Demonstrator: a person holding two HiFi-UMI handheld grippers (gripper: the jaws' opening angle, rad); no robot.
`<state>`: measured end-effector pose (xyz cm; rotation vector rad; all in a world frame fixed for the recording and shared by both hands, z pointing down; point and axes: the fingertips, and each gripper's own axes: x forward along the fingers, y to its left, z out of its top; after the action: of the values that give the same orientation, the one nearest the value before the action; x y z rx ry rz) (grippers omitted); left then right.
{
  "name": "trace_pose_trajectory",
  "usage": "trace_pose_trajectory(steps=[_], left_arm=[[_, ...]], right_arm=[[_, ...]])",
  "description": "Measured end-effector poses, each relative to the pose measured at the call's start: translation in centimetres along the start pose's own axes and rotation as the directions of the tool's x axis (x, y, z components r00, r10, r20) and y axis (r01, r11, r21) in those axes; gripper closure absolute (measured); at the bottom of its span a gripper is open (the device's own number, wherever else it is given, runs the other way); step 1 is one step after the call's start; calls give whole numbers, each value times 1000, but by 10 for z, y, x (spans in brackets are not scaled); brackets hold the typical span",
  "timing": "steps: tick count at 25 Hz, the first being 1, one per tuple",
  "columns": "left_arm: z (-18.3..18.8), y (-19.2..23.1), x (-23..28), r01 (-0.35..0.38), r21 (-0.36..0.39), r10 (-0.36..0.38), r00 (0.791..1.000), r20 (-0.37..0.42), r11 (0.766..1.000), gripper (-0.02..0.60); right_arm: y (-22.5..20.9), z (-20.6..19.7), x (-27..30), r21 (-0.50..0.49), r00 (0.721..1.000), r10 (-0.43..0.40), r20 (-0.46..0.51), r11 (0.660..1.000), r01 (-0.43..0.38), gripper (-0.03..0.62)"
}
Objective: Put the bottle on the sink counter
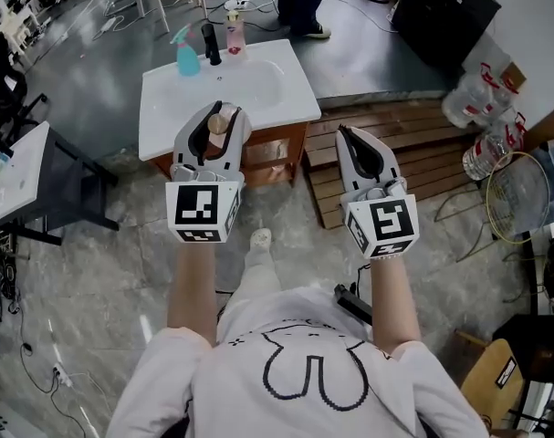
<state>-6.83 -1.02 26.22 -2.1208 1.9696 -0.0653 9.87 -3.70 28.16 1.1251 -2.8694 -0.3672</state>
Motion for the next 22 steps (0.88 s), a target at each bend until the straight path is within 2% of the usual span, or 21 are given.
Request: trace_pose_trajectory(steps=[15, 22], left_arm=[[-50, 92, 168, 98, -23, -98, 995, 0, 995, 459], [-73, 102, 223, 187, -24, -187, 982, 1, 982, 459]], right_arm=[[-51, -27, 175, 16, 997, -67, -40, 998, 68, 565], [-67, -47, 227, 31, 992, -110, -62, 993, 112, 565]])
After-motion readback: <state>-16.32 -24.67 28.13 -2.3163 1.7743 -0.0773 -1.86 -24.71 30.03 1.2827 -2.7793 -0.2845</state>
